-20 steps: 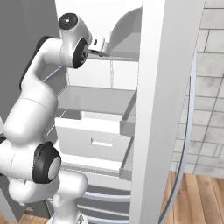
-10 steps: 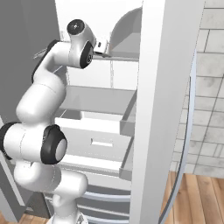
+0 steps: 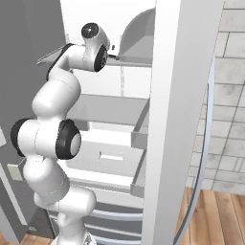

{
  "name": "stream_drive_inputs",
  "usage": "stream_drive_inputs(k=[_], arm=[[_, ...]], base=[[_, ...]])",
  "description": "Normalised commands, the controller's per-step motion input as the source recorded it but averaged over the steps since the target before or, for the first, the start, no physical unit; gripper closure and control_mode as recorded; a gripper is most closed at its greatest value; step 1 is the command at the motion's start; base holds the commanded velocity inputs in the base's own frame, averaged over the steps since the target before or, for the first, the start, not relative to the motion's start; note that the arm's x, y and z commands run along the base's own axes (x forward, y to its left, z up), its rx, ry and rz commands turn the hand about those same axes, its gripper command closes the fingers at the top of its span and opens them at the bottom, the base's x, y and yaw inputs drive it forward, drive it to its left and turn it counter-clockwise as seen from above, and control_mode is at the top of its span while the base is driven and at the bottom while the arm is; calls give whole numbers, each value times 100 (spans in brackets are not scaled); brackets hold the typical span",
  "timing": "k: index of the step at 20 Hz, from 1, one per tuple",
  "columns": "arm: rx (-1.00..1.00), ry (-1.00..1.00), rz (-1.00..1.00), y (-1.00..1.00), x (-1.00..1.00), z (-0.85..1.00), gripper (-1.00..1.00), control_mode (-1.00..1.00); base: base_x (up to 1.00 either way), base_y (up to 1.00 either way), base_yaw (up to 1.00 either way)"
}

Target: Move the sushi and scallops from the top shelf to the second highest shelf to make space. Then, place the pitcher from the counter on the cleared top shelf.

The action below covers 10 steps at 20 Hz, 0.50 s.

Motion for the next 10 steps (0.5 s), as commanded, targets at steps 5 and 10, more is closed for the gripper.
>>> stream_drive_inputs(k=[5, 10], arm=[[0, 0, 0, 0, 61, 0, -100, -100], [0, 0, 0, 0, 61, 0, -100, -100]], base=[[0, 0, 0], [0, 0, 0]])
